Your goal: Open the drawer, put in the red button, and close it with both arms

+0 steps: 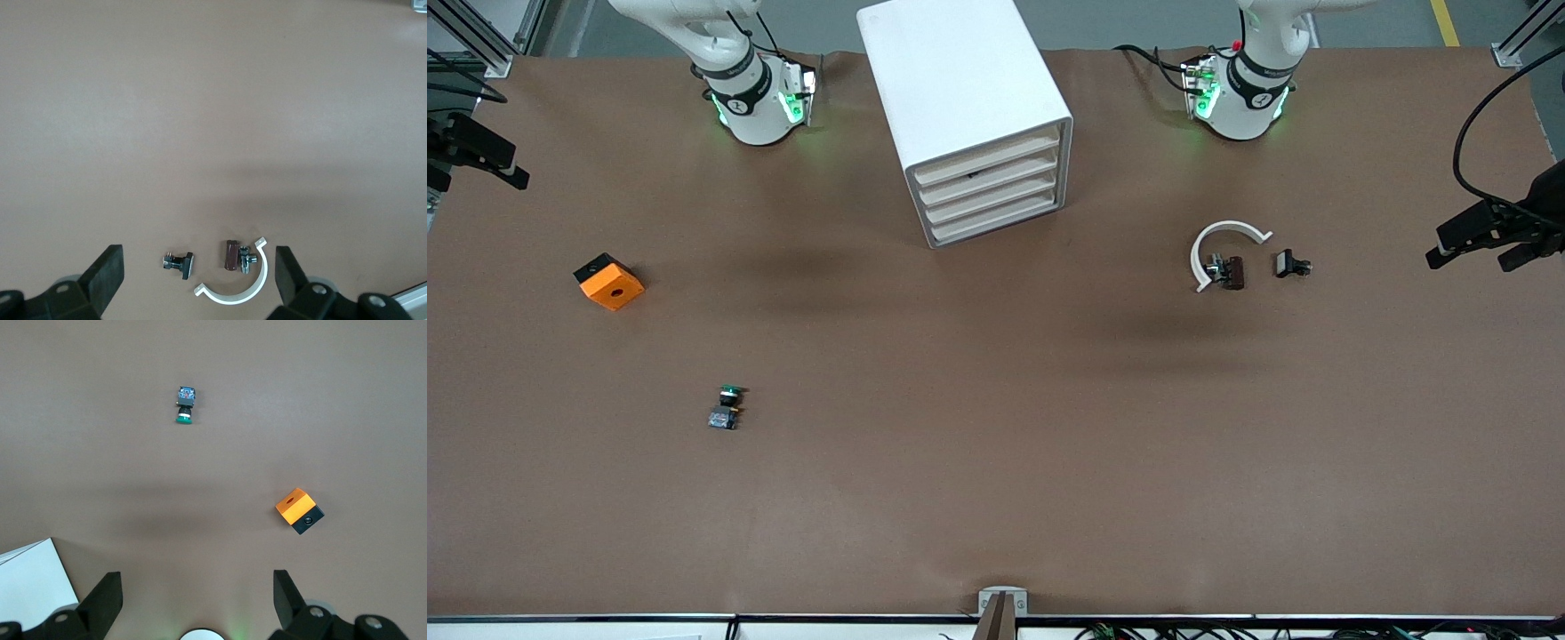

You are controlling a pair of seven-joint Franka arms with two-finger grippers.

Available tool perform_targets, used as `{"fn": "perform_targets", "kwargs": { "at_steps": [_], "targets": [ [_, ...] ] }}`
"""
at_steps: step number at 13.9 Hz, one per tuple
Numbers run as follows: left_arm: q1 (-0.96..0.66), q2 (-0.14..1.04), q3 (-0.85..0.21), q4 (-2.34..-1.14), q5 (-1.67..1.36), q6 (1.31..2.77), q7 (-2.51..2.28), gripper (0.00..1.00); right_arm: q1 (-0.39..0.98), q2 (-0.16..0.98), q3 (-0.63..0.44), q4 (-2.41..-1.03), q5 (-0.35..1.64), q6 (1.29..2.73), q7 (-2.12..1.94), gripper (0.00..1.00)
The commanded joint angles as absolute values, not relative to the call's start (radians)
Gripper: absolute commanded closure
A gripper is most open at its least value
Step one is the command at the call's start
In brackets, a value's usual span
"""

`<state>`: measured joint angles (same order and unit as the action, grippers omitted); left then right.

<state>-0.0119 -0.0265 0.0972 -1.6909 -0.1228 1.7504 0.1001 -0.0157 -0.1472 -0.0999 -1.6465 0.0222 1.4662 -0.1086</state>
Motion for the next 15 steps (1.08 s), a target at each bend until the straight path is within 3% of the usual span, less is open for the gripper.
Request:
{"fn": "perform_targets", "kwargs": {
  "at_steps": [1,15],
  "targets": [
    [-0.035,0.009,0.117,-1.634,-0.112,1.747,0.106,0.0,-0.035,-0.169,-0.09,-1.664,0.038,1.468,-0.12,0.0],
    [-0.002,0.038,0.002,-1.554,-0.106,1.747,-0.028,0.0,-0.037,-0.167,-0.091,-1.664,0.037,1.473,-0.12,0.0]
  ]
}}
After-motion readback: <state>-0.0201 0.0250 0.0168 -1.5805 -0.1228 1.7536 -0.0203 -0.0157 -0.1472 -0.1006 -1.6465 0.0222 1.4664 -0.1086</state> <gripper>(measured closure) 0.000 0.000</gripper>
